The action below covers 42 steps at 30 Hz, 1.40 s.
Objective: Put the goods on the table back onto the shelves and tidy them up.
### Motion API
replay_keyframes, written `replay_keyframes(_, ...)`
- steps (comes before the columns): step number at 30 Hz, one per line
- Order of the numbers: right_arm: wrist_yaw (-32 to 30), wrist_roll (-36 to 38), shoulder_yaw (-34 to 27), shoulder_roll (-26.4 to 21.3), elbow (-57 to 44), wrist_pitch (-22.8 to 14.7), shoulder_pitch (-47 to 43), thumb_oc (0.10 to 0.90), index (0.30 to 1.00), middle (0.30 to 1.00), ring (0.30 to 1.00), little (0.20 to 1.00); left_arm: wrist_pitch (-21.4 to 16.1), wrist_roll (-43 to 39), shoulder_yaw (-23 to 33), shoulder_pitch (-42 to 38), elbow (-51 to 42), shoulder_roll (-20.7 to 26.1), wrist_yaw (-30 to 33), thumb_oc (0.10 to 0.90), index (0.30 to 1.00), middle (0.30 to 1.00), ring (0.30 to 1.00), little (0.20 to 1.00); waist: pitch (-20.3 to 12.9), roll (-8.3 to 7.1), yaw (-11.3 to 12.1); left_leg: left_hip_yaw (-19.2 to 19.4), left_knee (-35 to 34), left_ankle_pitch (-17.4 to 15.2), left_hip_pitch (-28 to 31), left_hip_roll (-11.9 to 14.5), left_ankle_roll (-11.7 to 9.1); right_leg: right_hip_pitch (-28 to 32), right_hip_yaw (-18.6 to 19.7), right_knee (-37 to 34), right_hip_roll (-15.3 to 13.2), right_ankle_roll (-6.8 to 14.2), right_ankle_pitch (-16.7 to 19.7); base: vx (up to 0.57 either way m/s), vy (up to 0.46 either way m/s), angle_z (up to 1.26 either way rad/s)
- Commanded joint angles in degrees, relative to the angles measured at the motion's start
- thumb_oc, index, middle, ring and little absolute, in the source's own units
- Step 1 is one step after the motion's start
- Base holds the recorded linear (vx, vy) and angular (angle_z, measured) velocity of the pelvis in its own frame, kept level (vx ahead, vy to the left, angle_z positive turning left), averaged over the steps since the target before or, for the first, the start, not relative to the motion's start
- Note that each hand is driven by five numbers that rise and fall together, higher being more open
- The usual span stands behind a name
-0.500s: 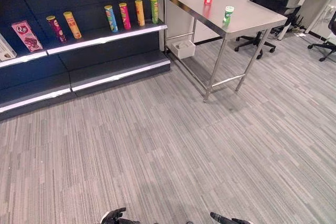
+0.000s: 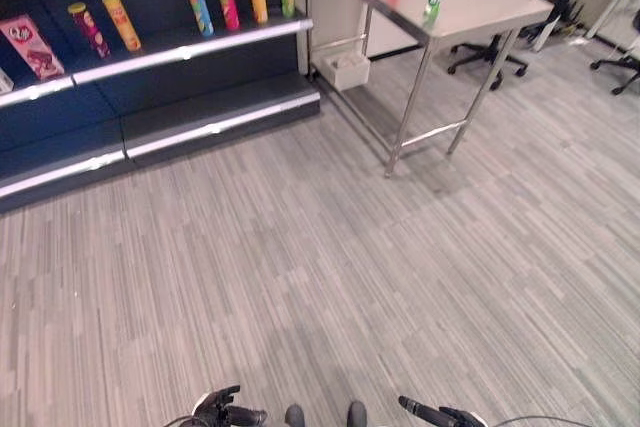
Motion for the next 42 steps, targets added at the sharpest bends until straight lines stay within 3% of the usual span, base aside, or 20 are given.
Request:
replay_keyframes(1,-1.7,1.9,0.8,-4.6,-4.2,-1.8,-0.3,0.800,0.900,0.900,0.900,0.900,-1.4,-0.8,-1.6,-1.7,-0.3,1.7,0.9,0.800,0.900,0.900,0.900,0.900,1.2,-0.63,0.3,-0.7,15.0,3.9,-8.4,4.4,-2.5,1.1,-1.9,2.3,0.0,3.6,-2.7,0.02,-0.141,0.10)
replay_keyframes(3,-1.9,2.3,0.8,-4.9,-4.4,-1.7,-0.5,0.800,0.900,0.900,0.900,0.900,-1.6,-1.3,-1.4,-1.8,-0.6,1.7,1.6,0.800,0.900,0.900,0.900,0.900,1.8,-0.77,0.8,-0.7,16.6,4.7,-12.2,3.8,-1.8,1.8,-2.5,1.9,0.3,3.3,-3.4,0.11,-0.083,0.32)
replay_keyframes(7,-2.0,2.4,0.6,-5.4,-4.8,-1.8,-0.6,0.800,0.900,0.900,0.900,0.900,-1.8,-1.2,-1.1,-1.0,-1.0,1.5,1.7,0.800,0.900,0.900,0.900,0.900,0.8,-0.77,2.4,0.7,6.7,4.8,-14.8,3.6,-1.2,3.9,-2.1,0.5,0.8,4.3,-4.9,0.28,0.024,0.12)
replay_keyframes(8,-2.2,2.2,0.7,-5.8,-5.8,-2.1,-0.8,0.800,0.900,0.900,0.900,0.900,-1.9,-1.2,-0.7,-0.5,-1.0,1.5,1.7,0.800,0.900,0.900,0.900,0.900,0.0,0.44,3.5,0.8,-4.4,9.9,-15.7,5.2,-2.0,5.0,-1.5,0.5,2.0,4.8,-6.4,0.36,0.091,-0.04)
replay_keyframes(11,-2.6,2.2,0.8,-6.0,-6.1,-2.3,-1.4,0.800,0.900,0.900,0.900,0.900,-2.0,-1.3,-0.2,-0.2,-1.4,1.7,2.1,0.800,0.900,0.900,0.900,0.900,0.0,0.34,5.1,1.5,-13.0,12.7,-17.9,5.8,-3.1,7.5,-0.2,0.5,1.9,5.1,-8.4,0.30,0.063,-0.02)
replay_keyframes(15,-2.1,0.9,1.1,-5.0,-7.9,-2.7,-1.0,0.800,0.900,0.900,0.900,0.900,-2.4,-1.6,3.0,1.7,-1.5,2.4,3.4,0.800,0.900,0.900,0.900,0.900,-3.9,0.15,6.7,4.0,-16.1,16.2,-14.9,6.6,-3.2,11.8,3.0,0.5,1.4,6.0,-11.1,0.47,0.146,-0.49)
replay_keyframes(18,-1.7,0.7,0.6,-3.9,-7.2,-2.4,-0.8,0.800,0.900,0.900,0.900,0.900,-2.7,-3.4,4.7,1.9,-2.3,2.9,4.0,0.800,0.900,0.900,0.900,0.900,-6.1,-1.59,7.6,4.4,-15.3,14.3,-12.0,4.6,-1.2,11.2,3.9,5.9,-1.7,8.1,-10.6,0.51,0.213,-0.71)
replay_keyframes(20,-1.4,0.6,0.1,-3.3,-7.0,-2.4,-0.4,0.800,0.900,0.900,0.900,0.900,-2.7,-3.4,5.0,1.9,-2.6,3.3,4.2,0.800,0.900,0.900,0.900,0.900,-6.7,-2.59,7.5,4.9,-15.0,11.8,-9.2,2.5,0.6,9.1,4.5,13.2,-3.9,10.2,-7.5,0.34,0.186,-0.46)
replay_keyframes(22,-1.0,0.9,-0.5,-3.3,-6.9,-2.4,-0.3,0.800,0.900,0.900,0.900,0.900,-2.7,-3.6,5.0,1.7,-3.6,3.6,4.2,0.800,0.900,0.900,0.900,0.900,-5.9,-2.75,7.0,5.1,-14.1,9.1,-6.9,0.4,2.7,4.7,5.4,24.4,-5.7,12.0,0.2,0.24,0.164,-0.15)
replay_keyframes(23,-1.0,0.9,-0.5,-3.3,-6.9,-2.4,-0.3,0.800,0.900,0.900,0.900,0.900,-2.7,-3.6,5.0,1.7,-3.6,3.6,4.2,0.800,0.900,0.900,0.900,0.900,-6.1,-2.58,7.1,5.1,-14.0,9.1,-7.1,0.6,2.7,4.5,5.5,24.3,-5.5,12.0,0.4,0.20,0.208,0.04)
replay_keyframes(24,-1.4,1.2,-0.9,-3.2,-7.1,-2.2,-0.8,0.800,0.900,0.900,0.900,0.900,-2.5,-4.1,4.8,0.9,-4.5,3.8,4.8,0.800,0.900,0.900,0.900,0.900,-4.5,-1.42,6.0,5.0,-13.3,7.2,-4.2,-0.1,4.5,-0.6,5.3,35.7,-6.6,11.9,8.3,0.19,0.202,0.06)
replay_keyframes(26,-1.9,1.1,-1.1,-3.0,-7.4,-2.1,-0.7,0.800,0.900,0.900,0.900,0.900,-2.4,-3.8,5.0,0.8,-4.6,4.2,5.4,0.800,0.900,0.900,0.900,0.900,-3.7,0.67,5.1,4.9,-14.8,5.6,-0.3,0.2,5.3,-6.6,2.6,43.1,-8.5,11.5,8.7,0.36,0.240,0.06)
replay_keyframes(27,-2.0,1.1,-0.9,-2.9,-7.5,-2.1,-0.6,0.800,0.900,0.900,0.900,0.900,-2.5,-2.4,4.7,0.1,-4.2,4.5,6.3,0.800,0.900,0.900,0.900,0.900,-3.0,1.68,4.0,4.5,-15.8,3.6,2.8,0.1,5.1,-9.9,-2.9,39.0,-11.6,10.1,4.0,0.47,0.134,-0.27)
replay_keyframes(29,-2.4,1.2,-1.0,-3.2,-7.5,-2.0,-0.8,0.800,0.900,0.900,0.900,0.900,-2.6,-1.2,4.3,-0.4,-4.2,4.8,7.1,0.800,0.900,0.900,0.900,0.900,-2.2,2.18,2.7,4.3,-16.1,1.5,5.5,0.2,4.3,-12.4,-7.0,29.4,-11.8,9.7,1.5,0.38,0.002,-0.23)
replay_keyframes(30,-2.4,1.2,-1.0,-3.2,-7.4,-2.0,-0.9,0.800,0.900,0.900,0.900,0.900,-2.6,-1.2,4.3,-0.4,-4.2,4.8,7.1,0.800,0.900,0.900,0.900,0.900,-2.2,2.32,2.7,4.2,-16.1,1.5,5.4,0.4,4.3,-12.3,-7.2,29.0,-11.6,9.6,1.7,0.38,-0.113,0.03)
replay_keyframes(32,-3.1,1.6,-1.4,-3.3,-6.9,-1.7,-1.1,0.800,0.900,0.900,0.900,0.900,-2.9,-0.5,4.2,-1.4,-4.0,5.0,7.8,0.800,0.900,0.900,0.900,0.900,-1.2,1.21,0.5,2.6,-16.1,-1.5,9.4,-0.5,2.8,-14.3,-7.1,9.9,-9.2,11.5,4.9,0.57,-0.184,0.07)
replay_keyframes(33,-3.1,1.6,-1.9,-3.1,-6.4,-1.6,-0.4,0.800,0.900,0.900,0.900,0.900,-3.2,-0.2,4.3,-2.3,-4.8,4.9,7.9,0.800,0.900,0.900,0.900,0.900,-0.9,0.73,-1.2,1.2,-16.1,-3.6,11.8,-0.3,1.8,-17.0,-3.7,1.5,-7.4,13.4,8.2,0.58,-0.174,0.17)
replay_keyframes(37,-2.5,0.4,-1.5,-3.7,-6.0,-1.4,0.4,0.800,0.900,0.900,0.900,0.900,-3.7,-0.3,4.0,-2.2,-6.9,4.2,7.5,0.800,0.900,0.900,0.900,0.900,-1.1,0.04,-1.6,-0.5,-16.1,-5.9,14.4,-0.5,1.4,-17.3,-2.6,0.5,-7.4,14.1,10.0,0.37,-0.146,0.75)
replay_keyframes(40,-1.8,-0.2,-1.7,-5.5,-4.9,-1.4,1.7,0.800,0.900,0.900,0.900,0.900,-3.8,-2.4,2.5,-1.0,-10.0,2.6,6.5,0.800,0.900,0.900,0.900,0.900,-2.7,0.64,-2.6,-2.2,-12.1,-7.0,16.0,3.0,-0.3,-13.6,-4.0,1.7,-5.9,11.7,9.9,0.49,-0.319,0.47)
replay_keyframes(42,-1.9,1.0,-2.0,-6.0,-5.6,-1.9,1.6,0.800,0.900,0.900,0.900,0.900,-3.9,-4.1,1.9,-0.5,-11.4,1.8,5.9,0.800,0.900,0.900,0.900,0.900,-2.9,0.82,-2.9,-2.3,-2.1,-3.5,13.1,4.4,-2.6,-10.4,-5.1,1.8,-4.2,9.5,7.0,0.38,-0.302,0.49)
